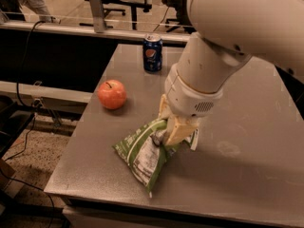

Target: Move green jalapeno chip bag near pepsi can

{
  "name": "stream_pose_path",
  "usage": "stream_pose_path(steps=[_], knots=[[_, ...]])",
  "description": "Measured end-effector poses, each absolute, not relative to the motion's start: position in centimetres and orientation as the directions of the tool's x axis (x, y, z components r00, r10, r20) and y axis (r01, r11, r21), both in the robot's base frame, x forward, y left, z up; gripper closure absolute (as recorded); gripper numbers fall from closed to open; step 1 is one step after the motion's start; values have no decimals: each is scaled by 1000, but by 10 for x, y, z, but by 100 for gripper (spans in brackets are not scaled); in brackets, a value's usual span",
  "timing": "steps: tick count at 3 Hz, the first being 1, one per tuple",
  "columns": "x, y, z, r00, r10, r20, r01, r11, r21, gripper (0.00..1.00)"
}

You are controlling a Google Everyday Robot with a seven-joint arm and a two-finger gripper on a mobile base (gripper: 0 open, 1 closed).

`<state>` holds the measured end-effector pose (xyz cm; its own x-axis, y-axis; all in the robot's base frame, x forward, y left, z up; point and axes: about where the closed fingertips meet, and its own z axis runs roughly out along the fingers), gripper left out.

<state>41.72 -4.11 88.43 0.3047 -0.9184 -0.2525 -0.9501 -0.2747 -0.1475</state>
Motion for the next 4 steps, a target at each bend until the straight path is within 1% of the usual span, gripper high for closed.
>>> stream_pose_path(steps=[1, 2, 4], knots=[[457, -64, 903, 261, -934, -245, -957, -217, -192, 100], [511, -99, 911, 192, -949, -250, -964, -135, -227, 100], [579, -135, 908, 55, -952, -301, -972, 18, -235, 100]])
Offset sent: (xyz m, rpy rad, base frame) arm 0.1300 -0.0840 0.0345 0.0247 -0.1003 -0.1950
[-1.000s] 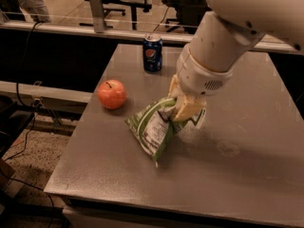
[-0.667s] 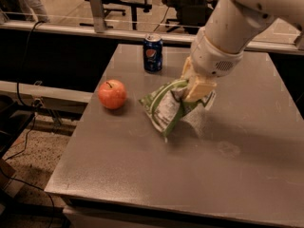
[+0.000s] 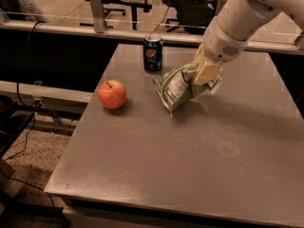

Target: Move green jalapeno chip bag near pepsi can

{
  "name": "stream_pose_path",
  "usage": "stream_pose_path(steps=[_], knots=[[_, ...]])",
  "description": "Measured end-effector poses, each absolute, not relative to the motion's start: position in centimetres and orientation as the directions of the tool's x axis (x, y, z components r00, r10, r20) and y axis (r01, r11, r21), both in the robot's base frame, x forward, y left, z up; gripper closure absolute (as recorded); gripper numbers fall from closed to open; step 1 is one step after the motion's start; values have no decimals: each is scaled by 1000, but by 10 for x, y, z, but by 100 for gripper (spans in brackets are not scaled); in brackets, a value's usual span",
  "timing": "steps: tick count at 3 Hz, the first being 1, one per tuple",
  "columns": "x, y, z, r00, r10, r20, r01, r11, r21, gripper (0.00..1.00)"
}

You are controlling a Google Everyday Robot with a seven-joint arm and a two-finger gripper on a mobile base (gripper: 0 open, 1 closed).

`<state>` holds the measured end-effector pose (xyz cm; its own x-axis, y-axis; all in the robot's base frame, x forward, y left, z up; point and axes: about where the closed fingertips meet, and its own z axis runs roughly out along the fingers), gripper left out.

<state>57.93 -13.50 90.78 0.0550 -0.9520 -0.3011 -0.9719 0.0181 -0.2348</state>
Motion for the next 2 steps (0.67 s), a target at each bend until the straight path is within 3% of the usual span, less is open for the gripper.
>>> stream_pose_path(steps=[1, 2], knots=[[609, -142, 909, -7, -945, -328, -969, 88, -232, 100], [631, -145, 908, -47, -943, -329, -962, 132, -241, 83]])
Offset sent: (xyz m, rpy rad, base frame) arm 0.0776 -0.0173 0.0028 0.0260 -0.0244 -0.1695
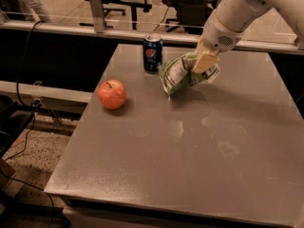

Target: Move green jalapeno chip bag near pepsi can

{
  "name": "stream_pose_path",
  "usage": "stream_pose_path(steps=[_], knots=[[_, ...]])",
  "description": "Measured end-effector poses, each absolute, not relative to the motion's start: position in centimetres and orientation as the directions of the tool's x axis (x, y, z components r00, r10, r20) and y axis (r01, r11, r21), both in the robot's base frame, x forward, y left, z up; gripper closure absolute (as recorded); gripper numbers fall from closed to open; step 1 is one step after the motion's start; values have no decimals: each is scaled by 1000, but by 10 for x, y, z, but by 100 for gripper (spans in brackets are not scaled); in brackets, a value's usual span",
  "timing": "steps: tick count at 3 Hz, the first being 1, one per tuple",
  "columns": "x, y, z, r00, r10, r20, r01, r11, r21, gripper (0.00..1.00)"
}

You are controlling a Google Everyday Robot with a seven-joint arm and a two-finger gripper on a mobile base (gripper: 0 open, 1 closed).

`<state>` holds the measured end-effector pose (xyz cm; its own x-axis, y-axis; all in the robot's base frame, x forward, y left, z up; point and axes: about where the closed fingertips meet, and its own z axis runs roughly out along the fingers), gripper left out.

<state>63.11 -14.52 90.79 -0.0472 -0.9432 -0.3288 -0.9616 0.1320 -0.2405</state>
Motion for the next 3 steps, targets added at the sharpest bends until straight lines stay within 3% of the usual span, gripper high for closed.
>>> stream_pose_path(steps=[1, 3], knots=[[642, -151, 903, -75, -940, -333, -956, 163, -243, 59], [648, -153, 898, -86, -933, -350, -954, 179, -241, 0]])
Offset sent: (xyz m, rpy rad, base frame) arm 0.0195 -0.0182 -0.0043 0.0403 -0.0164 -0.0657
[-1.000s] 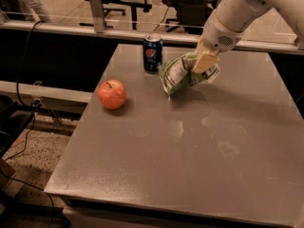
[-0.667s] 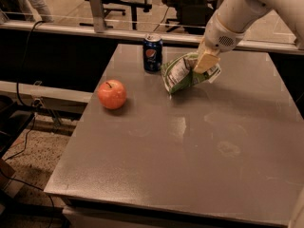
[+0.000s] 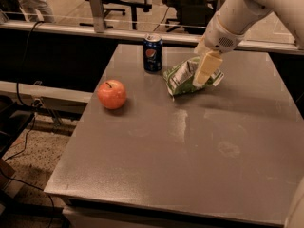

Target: Move green jalapeno chip bag near pepsi can

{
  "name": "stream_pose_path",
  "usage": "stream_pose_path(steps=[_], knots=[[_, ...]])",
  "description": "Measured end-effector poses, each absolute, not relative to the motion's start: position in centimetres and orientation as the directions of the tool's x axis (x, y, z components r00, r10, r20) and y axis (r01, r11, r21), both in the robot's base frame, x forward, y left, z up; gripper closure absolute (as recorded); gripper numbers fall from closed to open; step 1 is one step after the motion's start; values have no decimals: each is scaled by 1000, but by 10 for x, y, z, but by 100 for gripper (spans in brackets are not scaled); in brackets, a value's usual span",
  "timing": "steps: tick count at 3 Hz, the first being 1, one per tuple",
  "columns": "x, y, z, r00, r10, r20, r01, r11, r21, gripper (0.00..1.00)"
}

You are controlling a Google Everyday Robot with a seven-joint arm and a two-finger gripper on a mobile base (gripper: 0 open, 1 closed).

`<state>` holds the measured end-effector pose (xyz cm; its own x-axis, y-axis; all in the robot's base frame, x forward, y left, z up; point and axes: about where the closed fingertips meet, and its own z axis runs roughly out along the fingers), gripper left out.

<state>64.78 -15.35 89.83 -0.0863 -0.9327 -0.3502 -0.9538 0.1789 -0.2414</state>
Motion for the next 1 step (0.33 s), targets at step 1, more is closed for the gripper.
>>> stream_pose_path(steps=[1], knots=[[648, -153, 898, -86, -933, -350, -954, 179, -241, 0]])
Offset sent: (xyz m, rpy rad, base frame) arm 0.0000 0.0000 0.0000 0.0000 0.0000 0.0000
